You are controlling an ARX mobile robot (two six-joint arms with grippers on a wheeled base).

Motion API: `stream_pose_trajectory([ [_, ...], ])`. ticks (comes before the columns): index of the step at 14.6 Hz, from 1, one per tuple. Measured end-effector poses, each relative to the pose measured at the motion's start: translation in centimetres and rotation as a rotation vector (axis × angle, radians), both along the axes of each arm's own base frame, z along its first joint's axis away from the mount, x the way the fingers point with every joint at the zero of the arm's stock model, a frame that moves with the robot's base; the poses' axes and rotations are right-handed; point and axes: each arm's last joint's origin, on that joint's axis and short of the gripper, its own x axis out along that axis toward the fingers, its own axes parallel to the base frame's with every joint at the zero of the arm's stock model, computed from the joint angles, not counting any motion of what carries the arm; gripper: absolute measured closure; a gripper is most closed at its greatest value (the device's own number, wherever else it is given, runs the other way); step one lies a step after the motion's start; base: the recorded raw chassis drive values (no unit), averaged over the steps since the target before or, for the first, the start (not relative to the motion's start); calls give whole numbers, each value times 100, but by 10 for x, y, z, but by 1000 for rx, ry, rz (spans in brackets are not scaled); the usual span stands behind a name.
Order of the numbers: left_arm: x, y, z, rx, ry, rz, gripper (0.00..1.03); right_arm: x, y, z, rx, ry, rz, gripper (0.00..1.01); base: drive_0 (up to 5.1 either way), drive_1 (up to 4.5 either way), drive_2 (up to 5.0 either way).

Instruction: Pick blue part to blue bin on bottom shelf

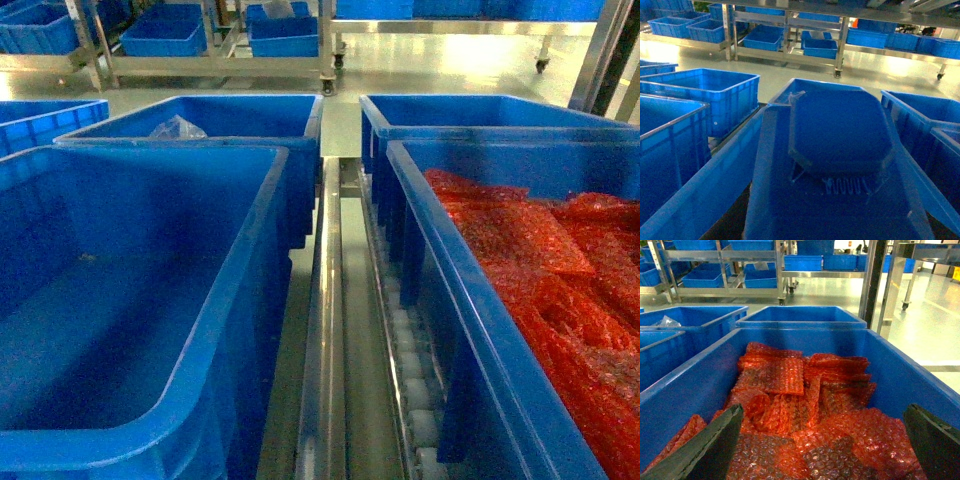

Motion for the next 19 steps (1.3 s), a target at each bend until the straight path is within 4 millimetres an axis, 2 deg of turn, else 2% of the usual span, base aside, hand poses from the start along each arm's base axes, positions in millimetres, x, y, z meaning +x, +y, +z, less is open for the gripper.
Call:
stream_pose_trajectory([
  [18, 0, 0, 0, 0, 0, 0, 60, 0, 0, 0, 0, 0, 0, 3, 0, 0, 0],
  [19, -1, 0, -1, 37, 37, 43, 60, 0, 0, 0, 0, 0, 0, 3, 0, 0, 0],
])
